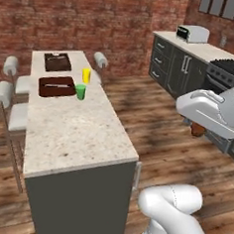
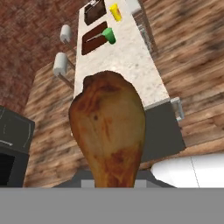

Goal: Gather the squash and carrot from the fridge and place them on a tray on the dining counter. Then gather the fish and chicken drumstick from the fridge and place them on the other tray.

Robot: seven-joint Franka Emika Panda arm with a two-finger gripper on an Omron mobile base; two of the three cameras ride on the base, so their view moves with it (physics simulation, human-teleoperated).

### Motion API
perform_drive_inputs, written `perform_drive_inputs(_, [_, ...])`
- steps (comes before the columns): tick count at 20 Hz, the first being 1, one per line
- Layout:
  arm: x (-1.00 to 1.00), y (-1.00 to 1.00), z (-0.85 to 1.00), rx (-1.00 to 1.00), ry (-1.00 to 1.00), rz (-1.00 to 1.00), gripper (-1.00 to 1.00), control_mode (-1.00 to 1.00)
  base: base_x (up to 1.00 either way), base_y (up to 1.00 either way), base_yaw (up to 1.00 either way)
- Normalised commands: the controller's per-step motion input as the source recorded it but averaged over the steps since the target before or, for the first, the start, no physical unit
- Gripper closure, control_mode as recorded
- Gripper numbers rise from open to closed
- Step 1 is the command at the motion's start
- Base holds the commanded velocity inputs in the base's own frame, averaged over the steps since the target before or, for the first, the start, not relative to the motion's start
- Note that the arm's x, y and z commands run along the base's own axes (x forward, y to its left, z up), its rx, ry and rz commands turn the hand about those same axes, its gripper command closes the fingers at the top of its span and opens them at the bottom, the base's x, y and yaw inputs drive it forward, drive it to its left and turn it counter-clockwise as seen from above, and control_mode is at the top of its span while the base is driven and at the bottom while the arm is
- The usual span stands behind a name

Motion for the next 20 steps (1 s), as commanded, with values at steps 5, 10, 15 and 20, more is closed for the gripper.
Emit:
perform_drive_inputs(5, [0.00,0.00,0.00,0.00,0.00,0.00,1.00,1.00,0.11,0.99,0.07])
perform_drive_inputs(10, [0.00,0.00,0.00,0.00,0.00,0.00,1.00,1.00,0.26,0.94,0.02])
perform_drive_inputs(15, [0.00,0.00,0.00,0.00,0.00,0.00,1.00,1.00,0.60,0.77,-0.04])
perform_drive_inputs(20, [0.00,0.00,0.00,0.00,0.00,0.00,1.00,1.00,0.72,0.59,-0.15])
